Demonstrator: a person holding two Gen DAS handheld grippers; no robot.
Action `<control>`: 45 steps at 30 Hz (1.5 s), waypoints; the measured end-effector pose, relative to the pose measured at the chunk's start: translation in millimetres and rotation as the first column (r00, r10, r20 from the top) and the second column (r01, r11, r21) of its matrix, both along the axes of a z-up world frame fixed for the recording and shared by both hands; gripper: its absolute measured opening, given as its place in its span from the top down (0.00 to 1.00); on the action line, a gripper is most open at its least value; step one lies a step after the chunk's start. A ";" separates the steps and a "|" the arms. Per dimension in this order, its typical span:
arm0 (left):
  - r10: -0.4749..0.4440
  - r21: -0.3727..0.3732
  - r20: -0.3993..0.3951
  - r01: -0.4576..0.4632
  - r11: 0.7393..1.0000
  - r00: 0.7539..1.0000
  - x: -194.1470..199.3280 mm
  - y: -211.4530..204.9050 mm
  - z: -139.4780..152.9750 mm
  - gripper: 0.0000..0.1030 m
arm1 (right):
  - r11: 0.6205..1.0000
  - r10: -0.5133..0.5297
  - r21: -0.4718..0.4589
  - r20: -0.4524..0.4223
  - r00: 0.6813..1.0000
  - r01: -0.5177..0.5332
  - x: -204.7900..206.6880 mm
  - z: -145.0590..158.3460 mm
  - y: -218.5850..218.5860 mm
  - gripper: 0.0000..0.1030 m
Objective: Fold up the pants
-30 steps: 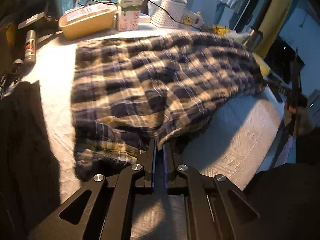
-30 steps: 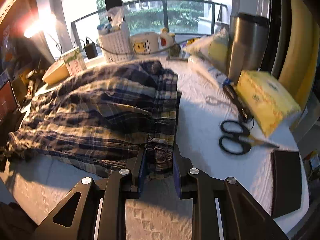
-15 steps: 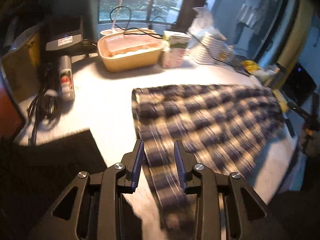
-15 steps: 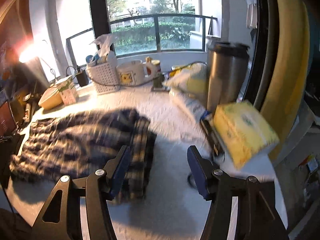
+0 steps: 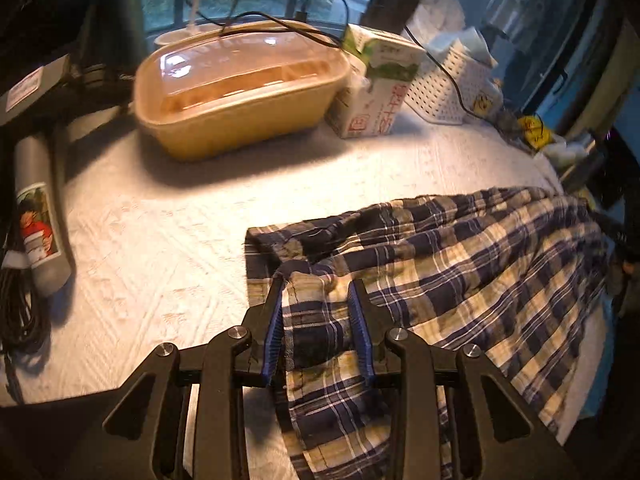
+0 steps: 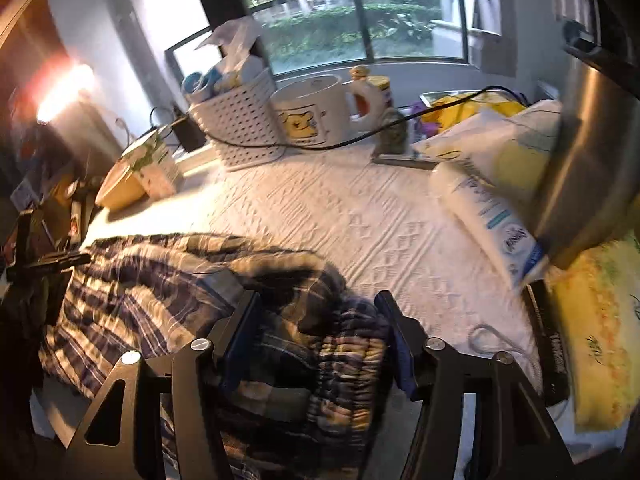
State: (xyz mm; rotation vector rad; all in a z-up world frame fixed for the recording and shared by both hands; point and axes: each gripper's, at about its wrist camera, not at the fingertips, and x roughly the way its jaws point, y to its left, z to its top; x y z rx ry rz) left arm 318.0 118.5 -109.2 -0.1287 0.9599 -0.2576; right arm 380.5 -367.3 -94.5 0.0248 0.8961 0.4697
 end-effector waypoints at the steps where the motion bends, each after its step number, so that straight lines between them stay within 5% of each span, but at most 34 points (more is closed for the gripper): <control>1: -0.005 0.001 0.011 0.005 1.000 1.000 -0.8 -1.1 2.0 0.93 | 0.999 0.010 -0.034 0.015 1.000 -0.010 -1.6 0.5 4.0 0.75; 9: 0.014 -0.010 0.289 -0.011 1.000 0.957 -15.3 -4.7 69.7 0.96 | 0.992 0.007 -0.122 0.222 0.975 0.021 -15.1 48.0 18.2 0.76; 14: 0.055 0.065 0.339 -0.082 0.994 0.939 1.0 -1.6 76.5 0.96 | 0.992 -0.027 -0.114 0.249 0.968 0.057 1.5 51.3 17.9 0.76; 21: 0.086 0.119 0.167 -0.107 0.987 0.982 27.3 1.2 21.6 0.88 | 0.984 -0.094 -0.138 0.109 0.990 0.109 38.2 -0.8 16.8 0.75; 24: 0.113 0.138 0.209 -0.143 0.980 0.971 6.8 -1.8 37.0 0.49 | 0.980 -0.126 -0.140 0.102 0.987 0.140 36.6 -2.1 15.5 0.57; 26: 0.121 0.126 0.239 -0.154 0.980 0.963 -9.7 -5.9 49.1 0.48 | 0.980 -0.137 -0.126 0.143 0.980 0.155 24.5 10.3 12.2 0.42; 31: -0.036 0.062 0.201 0.024 0.998 0.979 -53.3 -60.2 55.2 0.48 | 0.988 -0.097 -0.099 0.217 0.971 0.121 -13.8 38.1 26.1 0.42; 35: -0.140 0.083 0.078 0.133 0.988 0.987 -73.3 -110.0 21.5 0.48 | 0.993 0.001 -0.116 0.195 0.981 0.022 -37.8 30.7 57.3 0.42; 41: -0.103 0.054 -0.019 0.103 0.993 0.995 -98.7 -124.5 -9.7 0.48 | 0.972 0.015 -0.233 0.078 0.997 0.004 -51.5 -21.0 71.0 0.42; 45: -0.066 0.048 0.024 0.064 0.997 0.998 -115.6 -121.5 -10.0 0.48 | 0.974 0.018 -0.225 0.064 0.998 -0.003 -65.4 -32.2 58.3 0.42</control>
